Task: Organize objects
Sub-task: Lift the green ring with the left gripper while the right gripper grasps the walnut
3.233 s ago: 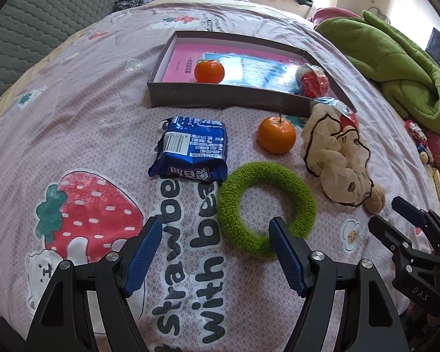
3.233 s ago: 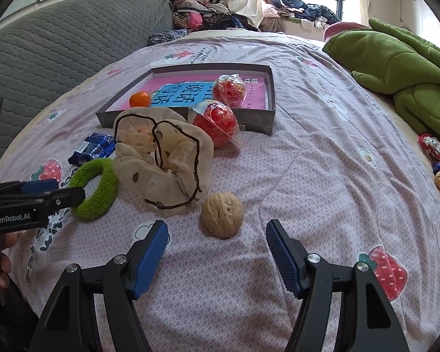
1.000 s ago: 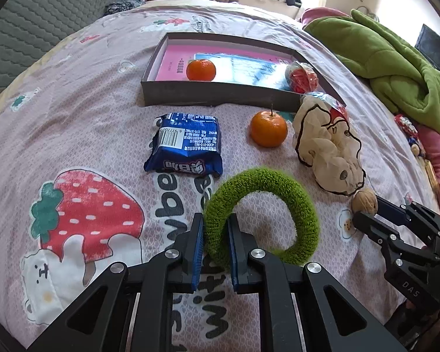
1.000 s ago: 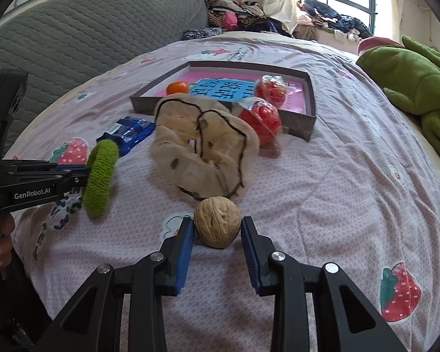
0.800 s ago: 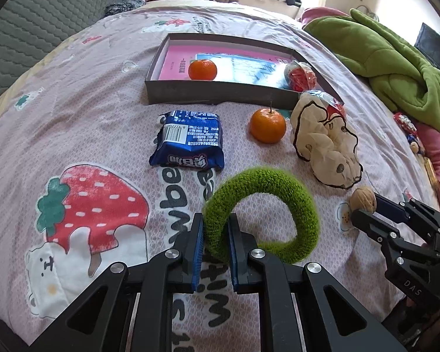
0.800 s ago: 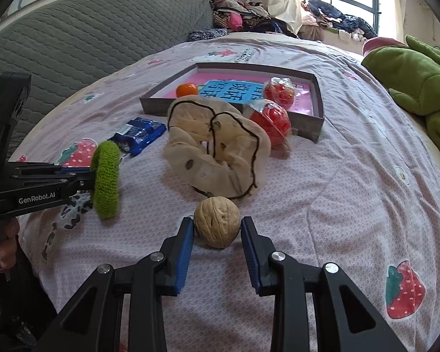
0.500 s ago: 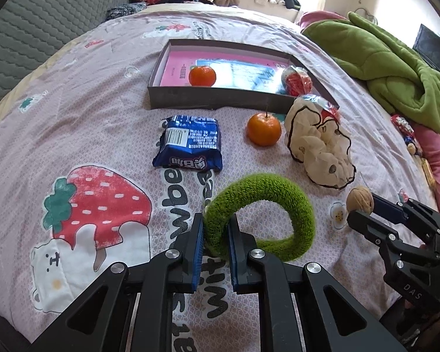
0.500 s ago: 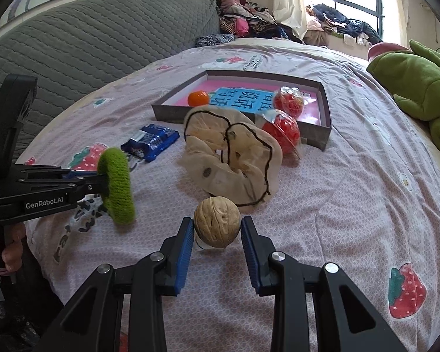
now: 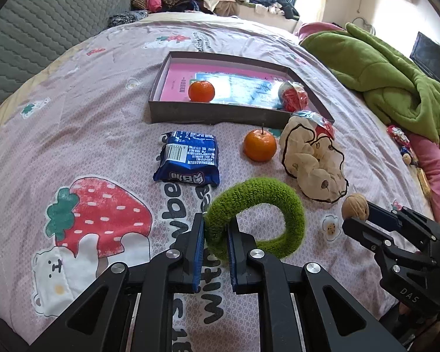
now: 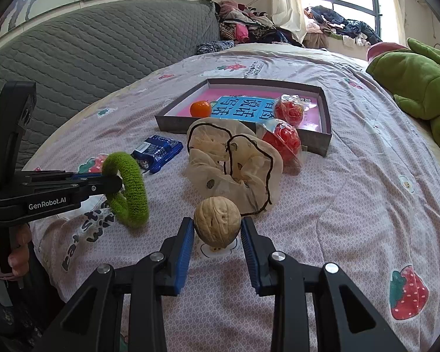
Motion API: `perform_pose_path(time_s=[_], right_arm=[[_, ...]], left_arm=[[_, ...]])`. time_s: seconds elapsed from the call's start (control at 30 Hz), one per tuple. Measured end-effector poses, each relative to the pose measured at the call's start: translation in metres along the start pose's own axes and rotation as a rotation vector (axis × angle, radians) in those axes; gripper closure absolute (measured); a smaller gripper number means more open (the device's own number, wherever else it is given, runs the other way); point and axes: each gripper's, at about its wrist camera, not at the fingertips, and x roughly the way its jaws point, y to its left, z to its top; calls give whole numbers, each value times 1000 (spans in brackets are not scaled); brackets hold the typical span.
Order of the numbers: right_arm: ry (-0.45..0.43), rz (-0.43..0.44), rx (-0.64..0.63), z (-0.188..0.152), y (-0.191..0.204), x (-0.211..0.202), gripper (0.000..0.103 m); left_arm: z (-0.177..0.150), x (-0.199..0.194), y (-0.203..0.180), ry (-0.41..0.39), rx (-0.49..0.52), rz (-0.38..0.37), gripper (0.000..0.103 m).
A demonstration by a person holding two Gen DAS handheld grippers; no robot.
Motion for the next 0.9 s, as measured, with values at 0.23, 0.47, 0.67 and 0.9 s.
perform_pose_path(time_s=[0.23, 0.47, 0.67, 0.9], right_arm=[[-23, 1, 14, 3, -3, -3, 69], [-34, -4, 10, 5, -1, -3, 70], [-56, -1, 6, 9, 0, -7, 70], [-74, -1, -5, 19, 2, -8, 70]], left_arm=[[2, -4, -4, -35, 16, -3, 89], [4, -5, -5, -46, 20, -3, 90], [6, -9, -7, -66, 26, 0, 90], [11, -16, -10, -99, 47, 5, 90]])
